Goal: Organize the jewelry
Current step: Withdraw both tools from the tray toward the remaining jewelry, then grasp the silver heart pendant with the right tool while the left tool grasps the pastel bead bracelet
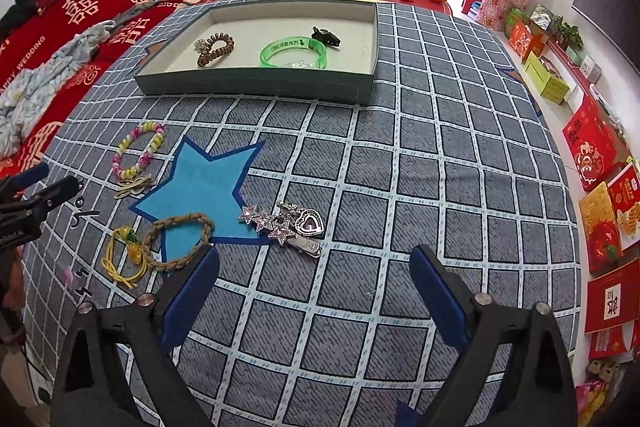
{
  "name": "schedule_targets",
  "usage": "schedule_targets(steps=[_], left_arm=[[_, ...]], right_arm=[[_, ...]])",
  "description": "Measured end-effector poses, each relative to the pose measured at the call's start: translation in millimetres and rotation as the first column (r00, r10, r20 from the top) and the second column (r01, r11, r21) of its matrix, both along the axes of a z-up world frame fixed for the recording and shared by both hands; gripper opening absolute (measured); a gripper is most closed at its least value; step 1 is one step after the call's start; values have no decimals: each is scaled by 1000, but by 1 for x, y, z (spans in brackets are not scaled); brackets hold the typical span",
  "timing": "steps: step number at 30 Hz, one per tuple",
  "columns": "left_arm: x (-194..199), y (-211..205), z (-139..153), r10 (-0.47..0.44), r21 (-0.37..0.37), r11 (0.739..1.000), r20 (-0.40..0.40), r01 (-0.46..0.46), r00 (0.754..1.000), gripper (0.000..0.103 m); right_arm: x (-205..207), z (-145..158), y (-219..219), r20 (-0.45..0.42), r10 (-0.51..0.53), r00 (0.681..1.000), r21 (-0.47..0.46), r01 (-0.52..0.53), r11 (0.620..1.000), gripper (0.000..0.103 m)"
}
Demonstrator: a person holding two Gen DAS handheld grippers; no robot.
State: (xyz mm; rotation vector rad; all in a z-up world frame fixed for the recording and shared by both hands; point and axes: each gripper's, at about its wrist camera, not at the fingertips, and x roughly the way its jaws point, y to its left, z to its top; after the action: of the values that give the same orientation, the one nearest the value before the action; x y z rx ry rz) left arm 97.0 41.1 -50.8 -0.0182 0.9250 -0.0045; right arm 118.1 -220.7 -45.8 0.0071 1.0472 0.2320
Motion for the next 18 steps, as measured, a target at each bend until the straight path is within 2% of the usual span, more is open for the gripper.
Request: schedule_targets(steps=[1, 3, 5, 10, 15, 18], left_arm=[[0, 1, 0, 2, -1, 1000, 1, -2, 1000, 103], [3, 2, 0, 2, -1, 1000, 2, -2, 1000, 103], [7, 3, 0, 2, 2, 1000, 2, -2, 1000, 103], [24, 3, -2, 0, 3, 1000, -12, 0, 1000, 103], [41, -1, -5, -12, 10, 1000, -24, 13, 1000, 103], [48, -6, -7, -29, 17, 999, -28, 29, 999, 103]], right_arm=[[2, -1, -1, -5, -14, 1000, 11, 14, 1000, 90], [6, -3, -4, -17, -41, 999, 37, 42, 998, 78], [11, -5, -5, -28, -67, 997, 51, 69, 996, 72], [22, -9, 2, -37, -85, 996, 70, 87, 994, 67], [32, -18, 7, -69, -124, 990, 71, 128, 989, 50], [33, -19, 10, -65, -134, 989, 71, 139, 988, 47]])
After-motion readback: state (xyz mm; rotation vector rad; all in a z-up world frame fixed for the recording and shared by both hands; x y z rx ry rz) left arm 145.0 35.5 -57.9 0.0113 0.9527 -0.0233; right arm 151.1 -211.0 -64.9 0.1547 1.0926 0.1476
